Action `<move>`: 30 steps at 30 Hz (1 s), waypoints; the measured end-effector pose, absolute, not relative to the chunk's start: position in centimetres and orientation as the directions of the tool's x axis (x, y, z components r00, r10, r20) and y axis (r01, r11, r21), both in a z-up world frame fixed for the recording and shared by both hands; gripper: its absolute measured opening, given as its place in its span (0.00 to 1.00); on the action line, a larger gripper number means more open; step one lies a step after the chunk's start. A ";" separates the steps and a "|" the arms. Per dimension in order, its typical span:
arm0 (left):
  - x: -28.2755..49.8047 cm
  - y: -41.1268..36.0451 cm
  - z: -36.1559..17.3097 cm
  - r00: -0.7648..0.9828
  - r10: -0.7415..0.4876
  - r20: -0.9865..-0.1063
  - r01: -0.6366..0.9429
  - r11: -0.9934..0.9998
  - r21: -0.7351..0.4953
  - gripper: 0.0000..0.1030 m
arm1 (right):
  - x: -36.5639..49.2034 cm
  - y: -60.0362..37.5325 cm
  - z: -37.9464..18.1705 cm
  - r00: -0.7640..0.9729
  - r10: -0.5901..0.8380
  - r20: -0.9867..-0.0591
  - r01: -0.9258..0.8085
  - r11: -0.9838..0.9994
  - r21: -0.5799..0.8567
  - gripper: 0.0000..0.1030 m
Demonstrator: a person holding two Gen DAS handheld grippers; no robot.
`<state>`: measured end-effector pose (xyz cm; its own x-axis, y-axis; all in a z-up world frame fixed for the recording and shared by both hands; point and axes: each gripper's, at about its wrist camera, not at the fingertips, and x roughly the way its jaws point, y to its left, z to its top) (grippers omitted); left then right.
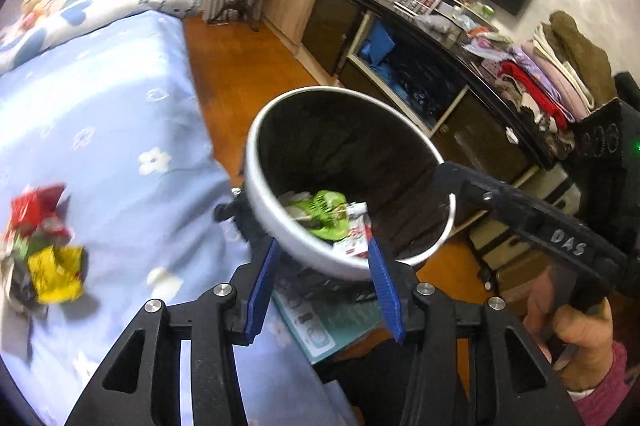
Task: Collect trash
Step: 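Open both tools to drop the pouch and carton into the bin, then grasp the white foam block with the left tool while the right tool grasps the yellow wrapper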
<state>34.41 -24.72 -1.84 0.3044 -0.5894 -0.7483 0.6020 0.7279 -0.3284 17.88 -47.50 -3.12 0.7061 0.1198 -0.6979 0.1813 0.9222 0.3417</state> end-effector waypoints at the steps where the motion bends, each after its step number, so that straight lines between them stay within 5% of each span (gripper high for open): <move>1: 33.9 -23.9 -2.0 0.316 -0.584 -0.748 0.589 0.738 -0.328 0.45 | 17.8 -47.2 -3.0 0.710 0.125 -0.693 0.176 0.922 0.346 0.41; 14: 27.3 -15.9 -3.3 0.435 -0.487 -0.757 0.454 0.845 -0.282 0.45 | 16.8 -39.5 -2.2 0.734 0.215 -0.645 0.051 0.929 0.367 0.65; 30: 21.9 -6.8 -3.7 0.533 -0.337 -0.776 0.286 0.935 -0.210 0.45 | 17.5 -27.7 -7.1 0.618 0.355 -0.702 -0.105 0.922 0.374 0.68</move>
